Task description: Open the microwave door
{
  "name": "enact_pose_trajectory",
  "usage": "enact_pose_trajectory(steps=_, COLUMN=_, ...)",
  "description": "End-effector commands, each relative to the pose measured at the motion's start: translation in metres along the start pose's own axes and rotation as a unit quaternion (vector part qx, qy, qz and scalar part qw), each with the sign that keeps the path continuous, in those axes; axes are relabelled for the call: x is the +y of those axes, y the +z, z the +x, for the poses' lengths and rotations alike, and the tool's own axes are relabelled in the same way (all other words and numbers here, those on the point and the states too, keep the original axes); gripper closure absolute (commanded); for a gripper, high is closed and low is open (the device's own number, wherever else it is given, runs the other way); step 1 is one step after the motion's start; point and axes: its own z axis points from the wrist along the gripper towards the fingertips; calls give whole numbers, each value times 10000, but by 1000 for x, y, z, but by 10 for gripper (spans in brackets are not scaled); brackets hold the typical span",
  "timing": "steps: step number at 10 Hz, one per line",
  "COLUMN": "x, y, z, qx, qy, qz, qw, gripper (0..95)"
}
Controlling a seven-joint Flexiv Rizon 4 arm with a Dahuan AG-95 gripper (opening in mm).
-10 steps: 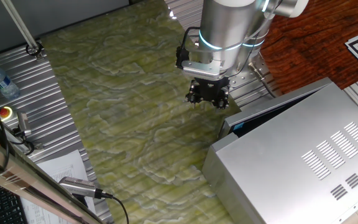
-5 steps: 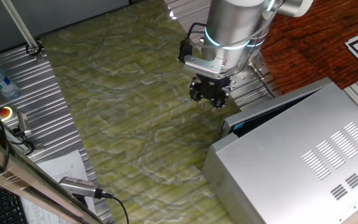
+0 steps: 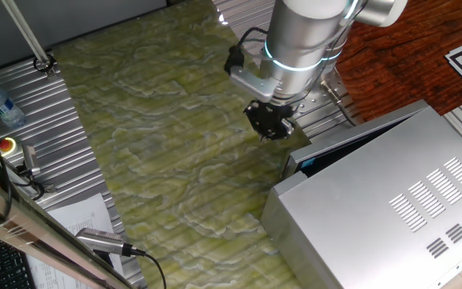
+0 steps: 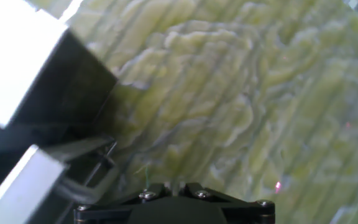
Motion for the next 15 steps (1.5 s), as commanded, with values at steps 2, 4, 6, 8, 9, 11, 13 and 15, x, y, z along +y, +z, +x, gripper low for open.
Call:
enact_pose_trajectory(steps=2, x=0, y=0, z=0, qx=41, qy=1268, qz=27, qw=9919, gripper=950)
enact_pose_trajectory(steps=4, x=0, y=0, z=0, qx=171, qy=1360, qz=63, qw=9905, gripper=950)
enact_pose_trajectory(steps=6, x=0, y=0, z=0, qx=166, qy=1389, qz=64, qw=9902, gripper=950)
enact_pose_trajectory(steps=8, x=-34, y=6, z=-10, qx=195, qy=1346, qz=165, qw=9906, gripper=950)
enact_pose_trajectory(steps=9, x=-55, y=12, z=-15, qx=190, qy=1285, qz=162, qw=9914, gripper=950)
enact_pose_trajectory(steps=11, x=-86, y=22, z=-21, qx=192, qy=1371, qz=180, qw=9902, gripper=950)
enact_pose_trajectory(steps=13, x=-108, y=25, z=-21, qx=244, qy=1369, qz=172, qw=9901, gripper=950)
enact_pose_trajectory(steps=15, x=-125, y=26, z=-14, qx=421, qy=1520, qz=130, qw=9874, gripper=950)
